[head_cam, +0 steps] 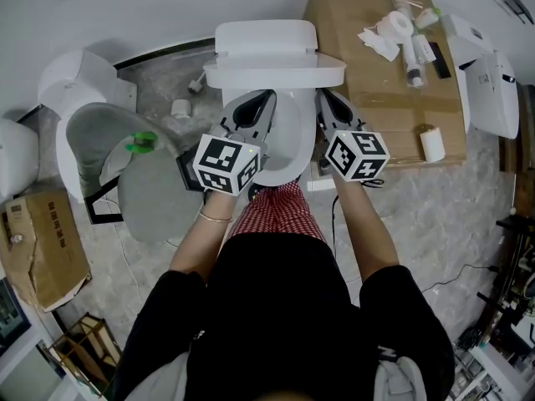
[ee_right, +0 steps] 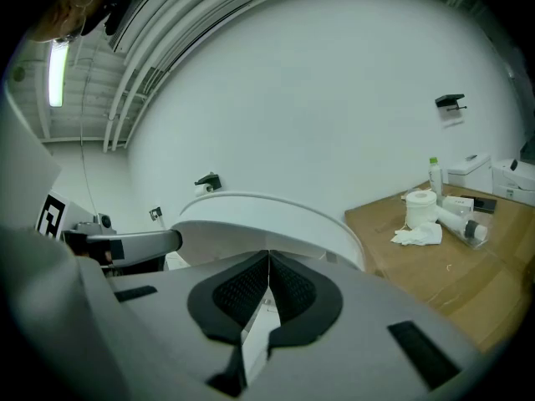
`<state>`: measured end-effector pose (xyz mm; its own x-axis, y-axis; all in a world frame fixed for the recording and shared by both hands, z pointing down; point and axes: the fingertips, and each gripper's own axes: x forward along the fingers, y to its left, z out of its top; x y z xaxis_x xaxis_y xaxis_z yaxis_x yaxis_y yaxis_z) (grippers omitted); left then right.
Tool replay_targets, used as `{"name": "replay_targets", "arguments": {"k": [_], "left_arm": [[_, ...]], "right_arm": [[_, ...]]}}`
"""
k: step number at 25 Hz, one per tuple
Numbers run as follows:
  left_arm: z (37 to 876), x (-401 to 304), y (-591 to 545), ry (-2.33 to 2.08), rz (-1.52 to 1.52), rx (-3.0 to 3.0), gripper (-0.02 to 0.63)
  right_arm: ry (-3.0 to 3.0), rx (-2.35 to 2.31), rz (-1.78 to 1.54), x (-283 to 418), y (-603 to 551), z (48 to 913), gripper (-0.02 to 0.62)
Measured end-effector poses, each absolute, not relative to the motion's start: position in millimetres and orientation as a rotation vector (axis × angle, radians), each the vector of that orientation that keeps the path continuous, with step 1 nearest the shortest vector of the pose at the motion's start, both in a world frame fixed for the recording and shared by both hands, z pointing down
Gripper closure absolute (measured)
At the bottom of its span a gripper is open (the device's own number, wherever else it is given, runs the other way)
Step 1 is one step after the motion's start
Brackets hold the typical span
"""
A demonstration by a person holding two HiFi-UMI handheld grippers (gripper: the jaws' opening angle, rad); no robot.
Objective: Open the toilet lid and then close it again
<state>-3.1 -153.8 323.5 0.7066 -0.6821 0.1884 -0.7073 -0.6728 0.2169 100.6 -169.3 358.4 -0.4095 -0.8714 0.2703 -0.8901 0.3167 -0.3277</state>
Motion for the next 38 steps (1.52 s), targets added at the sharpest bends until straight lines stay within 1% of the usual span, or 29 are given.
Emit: {"name": "replay_targets", "arguments": {"k": [24,38], "left_arm": [[347.0,-11.1,-131.5,-1.05,0.157,2.636,0.603],[352.1,-4.5,-124.7,-1.051,0.152,2.63,0.603]], "right_arm": [[-2.533,1.763,0.763,98.0,-144.6,358.0,0.575],[-2.528,1.77,0.787,98.7,-133.9,363.1,0.574]]}}
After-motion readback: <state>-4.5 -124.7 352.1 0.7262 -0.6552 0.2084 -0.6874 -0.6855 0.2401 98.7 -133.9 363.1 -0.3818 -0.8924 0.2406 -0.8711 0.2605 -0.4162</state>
